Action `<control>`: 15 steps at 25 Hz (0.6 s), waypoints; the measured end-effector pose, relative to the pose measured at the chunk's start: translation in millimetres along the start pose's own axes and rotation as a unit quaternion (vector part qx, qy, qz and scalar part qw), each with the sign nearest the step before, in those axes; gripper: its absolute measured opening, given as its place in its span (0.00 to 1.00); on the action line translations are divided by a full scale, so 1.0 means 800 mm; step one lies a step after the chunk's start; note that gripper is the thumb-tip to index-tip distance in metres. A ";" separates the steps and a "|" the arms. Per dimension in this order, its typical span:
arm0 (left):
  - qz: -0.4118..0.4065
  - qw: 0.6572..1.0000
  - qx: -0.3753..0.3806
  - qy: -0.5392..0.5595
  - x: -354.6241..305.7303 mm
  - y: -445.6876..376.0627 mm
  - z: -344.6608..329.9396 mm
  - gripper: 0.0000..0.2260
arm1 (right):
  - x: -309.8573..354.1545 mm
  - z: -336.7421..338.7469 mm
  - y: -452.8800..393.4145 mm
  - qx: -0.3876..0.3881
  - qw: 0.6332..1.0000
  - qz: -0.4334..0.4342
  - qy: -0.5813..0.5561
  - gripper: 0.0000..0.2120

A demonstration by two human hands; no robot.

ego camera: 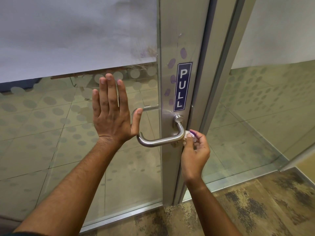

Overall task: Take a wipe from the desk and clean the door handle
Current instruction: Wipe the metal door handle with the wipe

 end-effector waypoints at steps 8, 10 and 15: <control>-0.002 1.000 -0.001 -0.001 0.000 -0.001 -0.001 0.36 | -0.003 0.000 -0.012 -0.004 0.997 0.059 0.046 0.09; -0.001 1.000 -0.003 0.000 0.000 -0.001 -0.001 0.36 | -0.001 -0.004 -0.016 0.025 0.995 0.084 0.042 0.12; 0.001 1.000 -0.007 -0.006 0.000 0.000 -0.001 0.36 | -0.012 -0.002 -0.004 0.099 0.977 0.155 0.107 0.23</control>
Point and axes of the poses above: each hand's wrist, its own y-axis away from the middle knuckle, its own z-axis out of the back of the hand, x = y × z, the point moved 1 cm from there along -y, towards the middle knuckle, and after that the axes turned 8 degrees about -y, right-handed, at the moved point
